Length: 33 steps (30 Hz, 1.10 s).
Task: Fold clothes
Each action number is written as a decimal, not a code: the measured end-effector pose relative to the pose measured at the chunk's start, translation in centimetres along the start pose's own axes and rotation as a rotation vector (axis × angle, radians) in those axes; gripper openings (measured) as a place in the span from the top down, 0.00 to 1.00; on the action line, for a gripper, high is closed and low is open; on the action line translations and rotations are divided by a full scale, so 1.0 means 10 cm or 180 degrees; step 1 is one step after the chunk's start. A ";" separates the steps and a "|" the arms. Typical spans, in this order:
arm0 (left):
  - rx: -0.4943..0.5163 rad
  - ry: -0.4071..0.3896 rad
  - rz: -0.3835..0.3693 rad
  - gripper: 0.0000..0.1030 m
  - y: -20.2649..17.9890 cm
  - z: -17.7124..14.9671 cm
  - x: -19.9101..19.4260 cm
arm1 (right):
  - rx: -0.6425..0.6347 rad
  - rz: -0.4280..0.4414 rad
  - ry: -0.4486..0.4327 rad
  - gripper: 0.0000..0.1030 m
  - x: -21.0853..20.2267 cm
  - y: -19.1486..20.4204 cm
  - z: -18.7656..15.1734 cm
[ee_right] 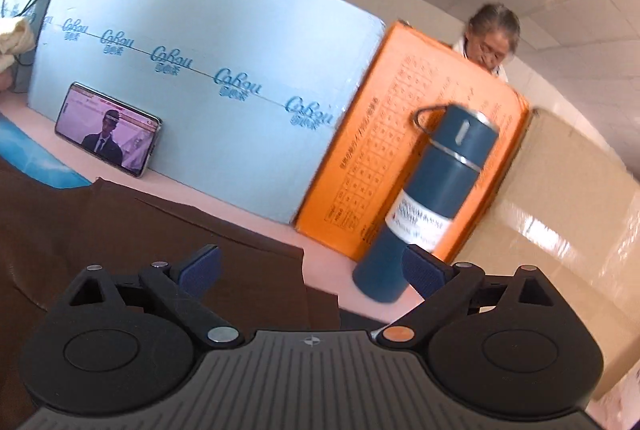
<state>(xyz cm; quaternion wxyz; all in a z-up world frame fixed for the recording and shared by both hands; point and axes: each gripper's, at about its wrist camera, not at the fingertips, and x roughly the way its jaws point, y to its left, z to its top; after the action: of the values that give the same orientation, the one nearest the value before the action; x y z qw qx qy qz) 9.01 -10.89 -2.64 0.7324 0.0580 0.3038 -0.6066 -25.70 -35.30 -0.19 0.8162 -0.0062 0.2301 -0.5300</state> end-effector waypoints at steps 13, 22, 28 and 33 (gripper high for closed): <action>0.0572 -0.0091 0.0461 0.75 -0.30 0.11 0.16 | 0.0766 0.0817 0.0201 0.09 0.17 -0.29 -0.05; 0.0636 -0.0147 0.0459 0.83 -0.33 0.22 0.24 | 0.1239 0.0963 0.0798 0.44 0.58 -0.48 -0.13; 0.0676 -0.0317 0.0492 0.90 -0.41 0.17 0.15 | 0.1036 0.0687 0.0543 0.88 0.33 -0.38 -0.13; 0.0865 -0.0604 0.0393 0.91 -0.58 0.29 0.03 | 0.0924 0.0294 0.0103 0.89 -0.13 -0.31 -0.07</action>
<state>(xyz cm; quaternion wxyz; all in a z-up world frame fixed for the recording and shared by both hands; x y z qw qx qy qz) 4.78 -13.93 1.17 0.7791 0.1174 0.1444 -0.5987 -29.11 -35.37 0.48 0.8282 0.1311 0.1641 -0.5196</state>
